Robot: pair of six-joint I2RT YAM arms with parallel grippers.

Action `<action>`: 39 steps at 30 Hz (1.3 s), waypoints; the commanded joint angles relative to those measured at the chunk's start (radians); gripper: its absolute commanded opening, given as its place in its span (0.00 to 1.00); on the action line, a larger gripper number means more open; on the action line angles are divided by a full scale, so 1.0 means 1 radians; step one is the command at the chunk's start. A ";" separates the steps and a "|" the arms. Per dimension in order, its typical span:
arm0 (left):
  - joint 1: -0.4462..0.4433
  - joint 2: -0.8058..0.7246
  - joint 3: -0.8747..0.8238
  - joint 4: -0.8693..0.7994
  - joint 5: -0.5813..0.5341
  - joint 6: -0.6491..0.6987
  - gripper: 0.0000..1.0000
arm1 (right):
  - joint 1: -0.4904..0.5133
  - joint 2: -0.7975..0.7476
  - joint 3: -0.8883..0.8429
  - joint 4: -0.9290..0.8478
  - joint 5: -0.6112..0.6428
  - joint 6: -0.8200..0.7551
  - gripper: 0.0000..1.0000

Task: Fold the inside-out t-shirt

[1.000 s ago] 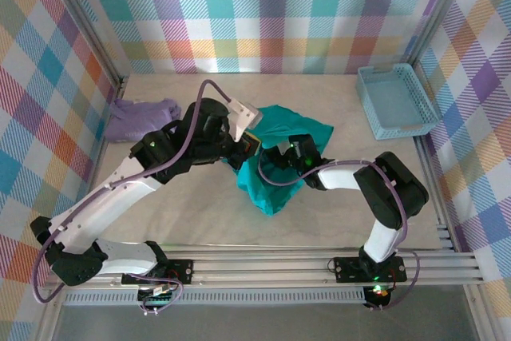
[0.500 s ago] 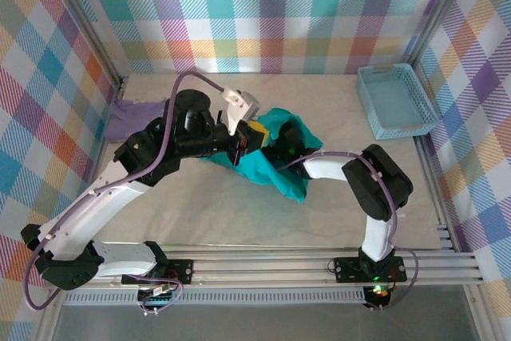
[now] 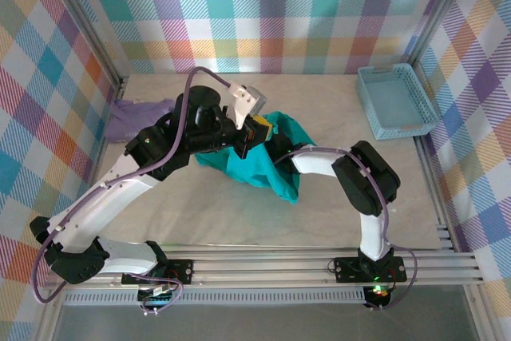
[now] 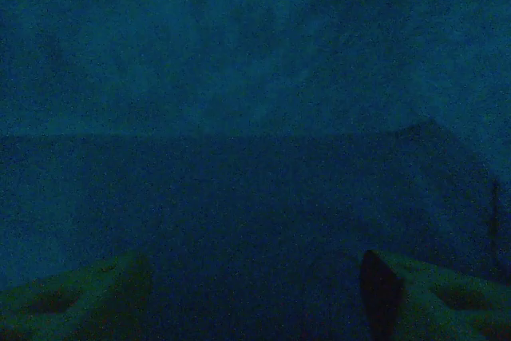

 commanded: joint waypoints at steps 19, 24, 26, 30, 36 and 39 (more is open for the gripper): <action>0.023 -0.053 0.021 0.121 -0.477 -0.019 0.00 | -0.028 0.030 0.068 -0.315 -0.096 0.110 0.07; 0.238 -0.018 -0.062 0.057 -0.587 -0.185 0.00 | -0.031 -0.172 -0.040 -0.256 -0.228 0.069 0.00; 0.358 -0.012 -0.120 0.049 -0.573 -0.248 0.00 | -0.036 -0.266 -0.103 -0.227 -0.286 0.067 0.00; 0.537 0.002 -0.234 0.072 -0.464 -0.354 0.00 | -0.051 -0.413 -0.204 -0.170 -0.366 0.076 0.00; 0.567 0.015 -0.399 0.211 -0.231 -0.439 0.00 | -0.059 -0.457 -0.240 -0.037 -0.429 0.138 0.00; 0.538 0.032 -0.425 0.248 -0.149 -0.446 0.00 | -0.059 -0.451 -0.214 0.026 -0.489 0.151 0.00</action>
